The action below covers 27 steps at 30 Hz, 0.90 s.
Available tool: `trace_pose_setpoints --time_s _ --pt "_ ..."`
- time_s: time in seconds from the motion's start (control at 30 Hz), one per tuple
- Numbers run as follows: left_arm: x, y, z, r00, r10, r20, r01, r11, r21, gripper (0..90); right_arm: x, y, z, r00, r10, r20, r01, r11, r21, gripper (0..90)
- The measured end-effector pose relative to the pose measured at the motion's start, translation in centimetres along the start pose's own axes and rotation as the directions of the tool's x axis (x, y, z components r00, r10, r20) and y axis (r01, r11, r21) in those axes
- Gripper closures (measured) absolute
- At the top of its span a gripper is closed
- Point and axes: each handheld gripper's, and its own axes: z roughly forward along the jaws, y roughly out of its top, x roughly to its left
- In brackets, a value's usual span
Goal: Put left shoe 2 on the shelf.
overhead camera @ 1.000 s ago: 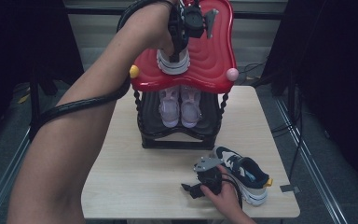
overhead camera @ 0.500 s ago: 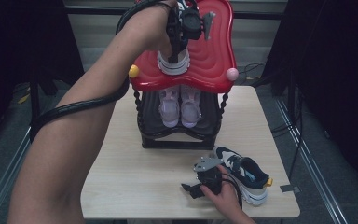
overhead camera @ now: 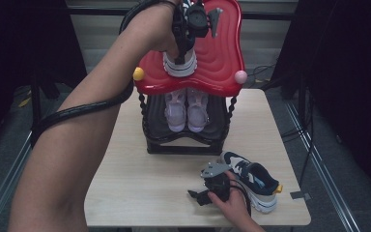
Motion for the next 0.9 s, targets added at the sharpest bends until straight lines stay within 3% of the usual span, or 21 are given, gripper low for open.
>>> trace_pose_setpoints --time_s 0.17,0.23,0.27,0.3,0.33,0.4,0.5,0.57,0.67,0.77,0.87,0.9 --pt "0.6 -0.4 0.1 0.9949 -0.1 -0.003 0.1 0.9949 -0.011 45.0 0.0 0.0 0.0 1.0 0.001 0.0 -0.001 1.0 0.0 12.8" --pt "0.7 -0.5 0.1 0.9932 -0.116 -0.001 0.116 0.993 -0.02 40.5 0.0 0.0 0.0 1.0 0.001 0.0 -0.001 1.0 0.0 12.8" --pt "0.8 -0.7 0.1 0.9893 -0.146 0.01 0.146 0.9887 -0.035 39.7 0.0 0.0 0.0 1.0 0.0 0.0 0.0 1.0 0.0 12.8" --pt "0.8 -0.7 0.1 0.9893 -0.146 0.01 0.146 0.9887 -0.035 38.1 0.0 0.0 0.0 1.0 0.0 0.0 0.0 1.0 0.0 12.8" --pt "0.8 -0.8 0.0 0.9838 -0.177 0.028 0.178 0.9825 -0.054 35.7 0.0 0.0 0.0 1.0 0.0 0.0 0.0 1.0 0.0 12.8" --pt "0.8 -0.9 -0.1 0.9815 -0.19 0.023 0.191 0.9791 -0.069 33.4 0.0 0.0 0.0 1.0 0.001 0.0 -0.001 1.0 0.0 12.8" --pt "0.8 -0.9 -0.2 0.9722 -0.229 0.049 0.232 0.9697 -0.076 30.7 0.0 0.0 0.0 1.0 0.001 0.0 -0.001 1.0 0.0 12.8" --pt "0.8 -1.0 -0.3 0.9724 -0.229 0.046 0.232 0.9696 -0.078 30.4 0.0 0.0 0.0 1.0 0.001 0.0 -0.001 1.0 0.0 12.8" --pt "0.7 -1.1 -0.4 0.958 -0.278 0.069 0.284 0.9551 -0.086 29.1 0.0 0.0 0.0 1.0 0.0 0.0 0.0 1.0 0.0 12.8" --pt "0.6 -1.2 -0.5 0.9508 -0.299 0.083 0.305 0.9492 -0.078 28.1 0.0 0.0 0.0 1.0 0.0 0.0 0.0 1.0 -0.001 12.8" --pt "0.7 -1.4 -0.7 0.9393 -0.332 0.087 0.338 0.9378 -0.077 26.7 0.0 0.0 0.0 1.0 0.0 0.001 0.0 1.0 -0.001 12.8" --pt "0.7 -1.4 -0.7 0.9393 -0.332 0.087 0.338 0.9378 -0.077 26.5 0.0 0.0 0.0 1.0 0.0 0.001 0.0 1.0 -0.001 12.8"
